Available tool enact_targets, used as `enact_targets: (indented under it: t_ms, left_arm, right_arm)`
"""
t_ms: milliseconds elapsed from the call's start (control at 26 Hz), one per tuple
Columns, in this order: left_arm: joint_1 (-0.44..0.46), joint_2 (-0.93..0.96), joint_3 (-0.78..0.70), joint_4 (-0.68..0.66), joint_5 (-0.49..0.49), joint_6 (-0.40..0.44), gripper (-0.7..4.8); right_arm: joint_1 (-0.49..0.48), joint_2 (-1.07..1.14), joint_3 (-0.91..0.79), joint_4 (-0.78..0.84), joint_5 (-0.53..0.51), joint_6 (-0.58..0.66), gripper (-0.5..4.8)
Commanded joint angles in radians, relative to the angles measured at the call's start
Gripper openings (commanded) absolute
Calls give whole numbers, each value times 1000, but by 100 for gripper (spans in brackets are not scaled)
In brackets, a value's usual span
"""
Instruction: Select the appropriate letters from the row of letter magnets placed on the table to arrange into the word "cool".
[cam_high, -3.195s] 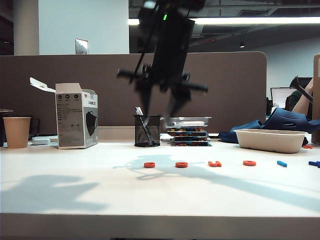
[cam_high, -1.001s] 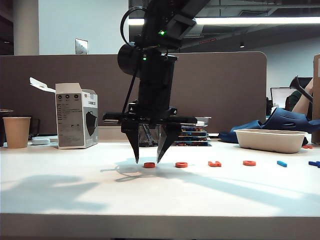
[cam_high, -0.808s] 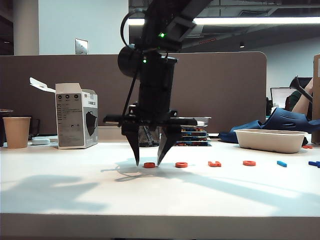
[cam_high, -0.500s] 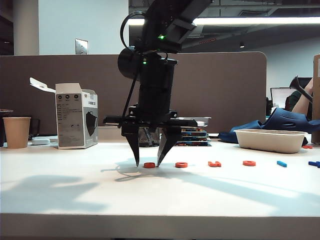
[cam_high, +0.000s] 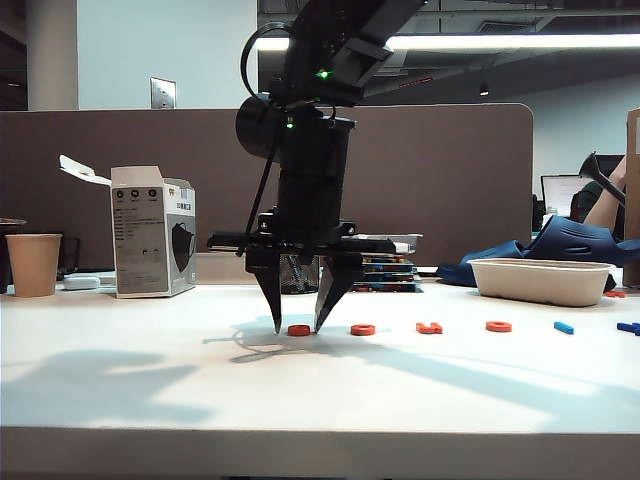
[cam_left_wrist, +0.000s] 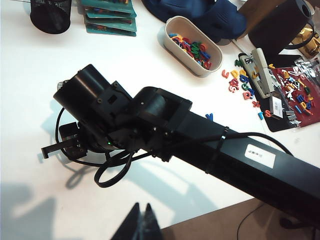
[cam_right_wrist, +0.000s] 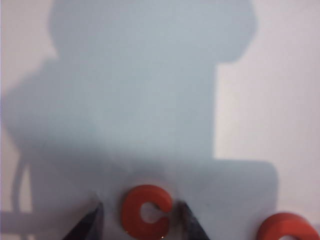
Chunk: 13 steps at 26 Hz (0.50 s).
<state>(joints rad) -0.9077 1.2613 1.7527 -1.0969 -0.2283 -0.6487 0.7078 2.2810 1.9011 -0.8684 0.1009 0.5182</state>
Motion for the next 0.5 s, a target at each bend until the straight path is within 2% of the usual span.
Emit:
enact_targets:
  t_ms: [38,115,231,500]
  left_arm:
    - [-1,-3,2,6,-3,-2,-3]
    - [-1,-3,2,6,-3,-2,-3]
    - [-1,-3,2,6,-3,-2,-3]
    - [-1,-3,2,6,-3,-2,-3]
  right_arm:
    - [2,9,-4,-23,-18,6,197]
    - [2,9,-4,-23,-18,6,195]
    - [2,9,-4,-21,-30,6,138]
    - [2,9,-4,-21,-32,5,138]
